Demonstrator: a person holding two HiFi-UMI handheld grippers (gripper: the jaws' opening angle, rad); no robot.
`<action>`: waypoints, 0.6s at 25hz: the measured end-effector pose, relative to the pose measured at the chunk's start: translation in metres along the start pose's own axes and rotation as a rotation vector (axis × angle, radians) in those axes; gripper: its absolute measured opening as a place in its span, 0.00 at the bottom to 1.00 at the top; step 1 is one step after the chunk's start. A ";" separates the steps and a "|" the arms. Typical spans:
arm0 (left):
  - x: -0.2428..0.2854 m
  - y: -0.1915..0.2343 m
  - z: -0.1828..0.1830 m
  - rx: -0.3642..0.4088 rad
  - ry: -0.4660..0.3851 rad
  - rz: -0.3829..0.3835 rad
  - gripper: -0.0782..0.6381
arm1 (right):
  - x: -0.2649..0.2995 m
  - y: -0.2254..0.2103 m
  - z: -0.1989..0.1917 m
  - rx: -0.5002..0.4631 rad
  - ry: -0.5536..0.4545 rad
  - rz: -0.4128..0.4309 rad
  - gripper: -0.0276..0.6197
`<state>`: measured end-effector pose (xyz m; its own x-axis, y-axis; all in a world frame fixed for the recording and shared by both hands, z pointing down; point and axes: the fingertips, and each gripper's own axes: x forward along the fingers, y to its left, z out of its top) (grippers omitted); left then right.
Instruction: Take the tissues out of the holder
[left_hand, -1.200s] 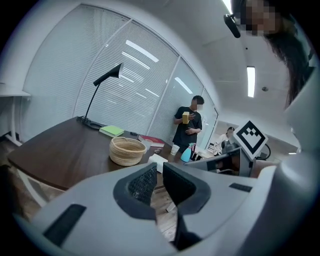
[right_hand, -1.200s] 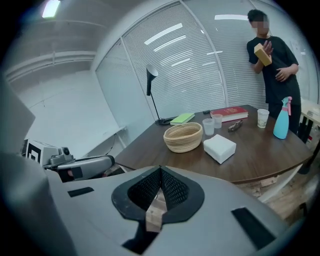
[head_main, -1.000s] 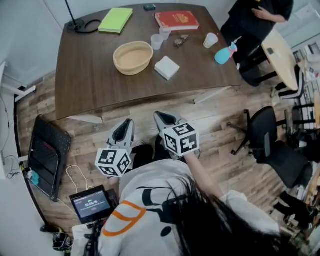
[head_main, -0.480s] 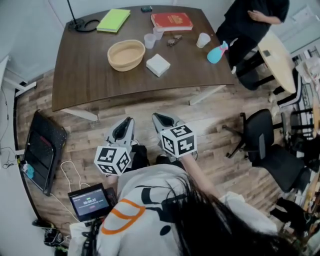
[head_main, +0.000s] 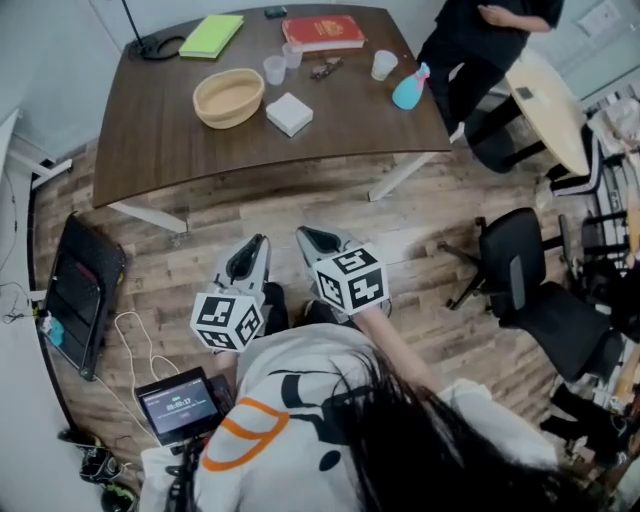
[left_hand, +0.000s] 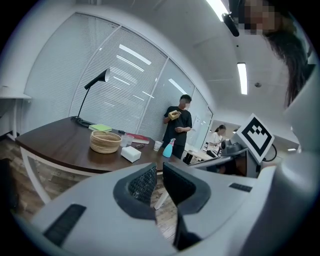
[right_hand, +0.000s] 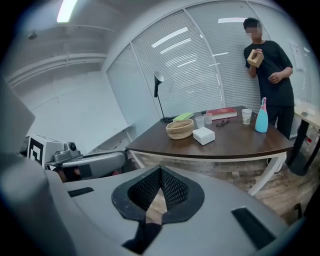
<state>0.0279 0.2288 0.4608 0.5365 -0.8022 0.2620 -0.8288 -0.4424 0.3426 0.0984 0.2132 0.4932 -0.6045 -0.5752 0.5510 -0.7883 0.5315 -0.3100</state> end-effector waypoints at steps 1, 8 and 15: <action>-0.002 -0.006 -0.004 0.003 0.002 0.001 0.16 | -0.004 0.000 -0.005 0.001 0.001 0.006 0.06; -0.012 -0.036 -0.018 0.018 -0.003 0.010 0.16 | -0.027 0.005 -0.027 -0.033 0.007 0.037 0.06; -0.020 -0.055 -0.027 0.035 -0.003 0.020 0.16 | -0.044 0.008 -0.032 -0.046 -0.012 0.057 0.06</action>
<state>0.0672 0.2797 0.4611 0.5192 -0.8123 0.2658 -0.8445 -0.4398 0.3056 0.1223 0.2627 0.4918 -0.6500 -0.5501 0.5243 -0.7464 0.5917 -0.3045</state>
